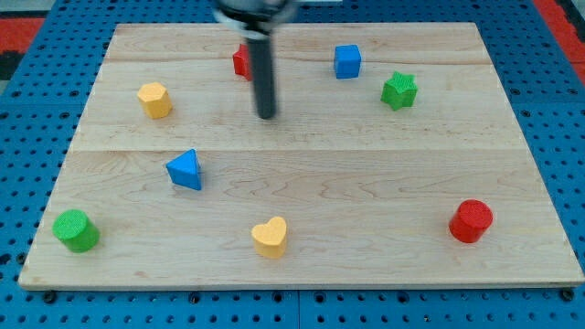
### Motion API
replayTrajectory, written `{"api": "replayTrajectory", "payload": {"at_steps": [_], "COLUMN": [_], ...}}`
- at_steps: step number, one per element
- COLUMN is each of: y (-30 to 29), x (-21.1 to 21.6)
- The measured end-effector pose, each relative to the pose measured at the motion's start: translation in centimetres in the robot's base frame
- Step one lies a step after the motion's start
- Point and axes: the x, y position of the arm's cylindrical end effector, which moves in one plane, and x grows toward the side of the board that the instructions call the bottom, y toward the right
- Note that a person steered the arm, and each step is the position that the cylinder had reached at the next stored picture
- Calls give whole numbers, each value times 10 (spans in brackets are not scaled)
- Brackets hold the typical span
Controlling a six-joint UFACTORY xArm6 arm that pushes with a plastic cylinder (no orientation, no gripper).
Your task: Push the green circle parallel left to the blue triangle
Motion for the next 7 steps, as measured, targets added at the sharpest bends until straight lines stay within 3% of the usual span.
{"api": "replayTrajectory", "payload": {"at_steps": [1, 2, 3, 4, 6, 7], "y": [48, 20, -23, -75, -104, -57], "x": [83, 163, 196, 219, 220, 219]}}
